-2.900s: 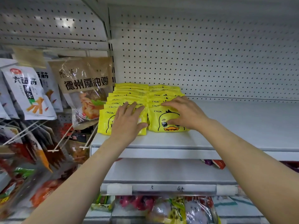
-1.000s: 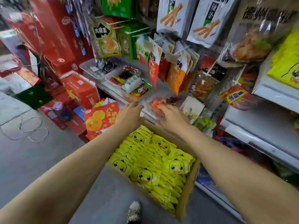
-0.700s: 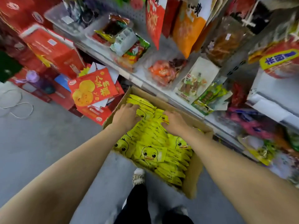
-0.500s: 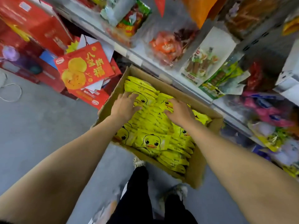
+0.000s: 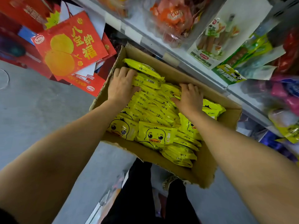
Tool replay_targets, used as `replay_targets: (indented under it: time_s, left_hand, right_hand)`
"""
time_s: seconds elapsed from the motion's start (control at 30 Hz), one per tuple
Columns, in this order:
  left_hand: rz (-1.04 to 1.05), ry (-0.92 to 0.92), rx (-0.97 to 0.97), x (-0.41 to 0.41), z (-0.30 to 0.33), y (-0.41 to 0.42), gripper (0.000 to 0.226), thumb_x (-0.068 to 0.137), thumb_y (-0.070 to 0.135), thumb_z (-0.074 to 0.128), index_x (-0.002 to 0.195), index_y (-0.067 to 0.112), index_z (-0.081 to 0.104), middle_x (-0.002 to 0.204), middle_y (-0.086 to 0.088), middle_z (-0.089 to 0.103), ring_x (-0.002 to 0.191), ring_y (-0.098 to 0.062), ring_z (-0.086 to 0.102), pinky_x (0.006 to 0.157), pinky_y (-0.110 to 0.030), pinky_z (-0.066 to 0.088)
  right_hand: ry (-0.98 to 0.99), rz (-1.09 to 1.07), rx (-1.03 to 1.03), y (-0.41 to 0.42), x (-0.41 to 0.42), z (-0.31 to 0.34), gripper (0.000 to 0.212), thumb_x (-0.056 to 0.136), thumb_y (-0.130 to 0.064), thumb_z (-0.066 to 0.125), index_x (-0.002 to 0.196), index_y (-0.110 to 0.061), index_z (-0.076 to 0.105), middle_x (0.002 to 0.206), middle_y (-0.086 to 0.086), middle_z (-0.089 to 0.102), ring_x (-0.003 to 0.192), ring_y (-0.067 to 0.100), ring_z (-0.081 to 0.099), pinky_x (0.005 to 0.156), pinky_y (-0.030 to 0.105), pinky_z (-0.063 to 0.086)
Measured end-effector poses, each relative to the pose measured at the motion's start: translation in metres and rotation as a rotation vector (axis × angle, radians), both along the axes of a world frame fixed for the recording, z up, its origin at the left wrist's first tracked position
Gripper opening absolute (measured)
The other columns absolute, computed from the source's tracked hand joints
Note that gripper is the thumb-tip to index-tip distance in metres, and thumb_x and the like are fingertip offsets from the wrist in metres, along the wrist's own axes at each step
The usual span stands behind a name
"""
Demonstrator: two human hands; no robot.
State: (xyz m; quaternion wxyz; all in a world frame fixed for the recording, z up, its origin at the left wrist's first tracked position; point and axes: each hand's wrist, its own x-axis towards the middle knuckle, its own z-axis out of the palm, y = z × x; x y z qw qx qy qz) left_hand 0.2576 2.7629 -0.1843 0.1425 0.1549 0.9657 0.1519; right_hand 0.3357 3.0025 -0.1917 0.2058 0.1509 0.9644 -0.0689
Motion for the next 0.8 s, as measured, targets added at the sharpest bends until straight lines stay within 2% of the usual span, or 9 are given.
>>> replay_targets:
  time_s: [0.13,0.3,0.4,0.5,0.6,0.63,0.7,0.73,0.8]
  left_hand:
    - [-0.031,-0.03,-0.035,0.001,-0.008,-0.003,0.046,0.081,0.041,0.071,0.121,0.024,0.059,0.118,-0.006,0.051,0.115,-0.03,0.04,0.097,-0.046,0.036]
    - [-0.024,0.003,0.006,0.003,-0.009,-0.003,0.029,0.081,0.039,0.071,0.105,0.022,0.07,0.109,-0.007,0.054,0.11,-0.031,0.043,0.093,-0.048,0.039]
    - [-0.038,0.035,0.033,0.0,-0.004,0.0,0.019,0.085,0.035,0.069,0.094,0.019,0.072,0.105,-0.006,0.057,0.107,-0.031,0.045,0.089,-0.046,0.041]
    - [0.009,0.06,0.055,-0.005,0.001,0.005,0.021,0.083,0.033,0.071,0.093,0.016,0.065,0.101,-0.006,0.058,0.099,-0.029,0.05,0.08,-0.042,0.042]
    - [0.05,-0.098,0.171,-0.004,-0.004,0.007,0.033,0.076,0.046,0.075,0.083,0.018,0.059,0.091,-0.002,0.061,0.083,-0.025,0.057,0.067,-0.037,0.046]
    - [0.012,-0.123,0.163,-0.001,-0.007,0.007,0.037,0.073,0.049,0.075,0.087,0.018,0.061,0.095,-0.002,0.062,0.09,-0.025,0.058,0.072,-0.037,0.047]
    - [-0.079,-0.15,0.083,0.005,-0.019,0.002,0.057,0.069,0.055,0.076,0.114,0.022,0.063,0.125,-0.006,0.058,0.121,-0.029,0.047,0.096,-0.041,0.041]
    - [-0.105,-0.179,0.037,0.007,-0.023,-0.002,0.071,0.068,0.056,0.076,0.129,0.027,0.056,0.142,-0.006,0.047,0.135,-0.029,0.035,0.108,-0.044,0.032]
    - [-0.136,-0.212,-0.044,0.007,-0.034,-0.008,0.086,0.069,0.056,0.076,0.144,0.034,0.04,0.158,-0.003,0.026,0.147,-0.026,0.014,0.119,-0.046,0.014]
  right_hand:
    - [0.007,0.017,0.017,0.002,-0.002,-0.009,0.037,0.087,-0.04,0.067,0.119,-0.021,0.067,0.117,0.009,0.058,0.118,0.032,0.047,0.095,0.041,0.036]
    - [0.0,0.052,-0.185,0.004,0.006,0.0,0.024,0.09,-0.029,0.066,0.109,-0.017,0.075,0.136,0.005,0.057,0.124,0.032,0.051,0.097,0.037,0.038]
    - [0.001,0.059,-0.302,0.003,0.012,0.017,0.025,0.093,-0.028,0.063,0.114,-0.019,0.073,0.139,0.001,0.058,0.124,0.029,0.055,0.092,0.034,0.043]
    - [0.054,0.048,-0.343,0.004,0.017,0.027,0.025,0.093,-0.028,0.063,0.115,-0.022,0.072,0.129,-0.001,0.065,0.118,0.027,0.059,0.085,0.032,0.044]
    - [0.092,0.073,-0.354,0.003,0.021,0.026,0.021,0.092,-0.028,0.063,0.109,-0.025,0.073,0.118,-0.006,0.068,0.11,0.025,0.062,0.075,0.03,0.041]
    - [0.095,0.069,-0.362,0.003,0.022,0.026,0.021,0.092,-0.028,0.063,0.109,-0.024,0.074,0.118,-0.005,0.068,0.111,0.026,0.062,0.076,0.03,0.042]
    - [0.088,0.049,-0.383,0.0,0.024,0.025,0.023,0.092,-0.025,0.064,0.113,-0.022,0.073,0.123,-0.001,0.067,0.115,0.026,0.06,0.084,0.032,0.044]
    - [0.089,0.046,-0.391,0.0,0.025,0.024,0.025,0.092,-0.024,0.064,0.115,-0.021,0.073,0.126,0.001,0.067,0.117,0.026,0.059,0.087,0.032,0.043]
    - [0.093,0.046,-0.397,-0.001,0.026,0.021,0.026,0.092,-0.024,0.064,0.116,-0.022,0.072,0.13,0.003,0.064,0.121,0.024,0.058,0.092,0.03,0.042]
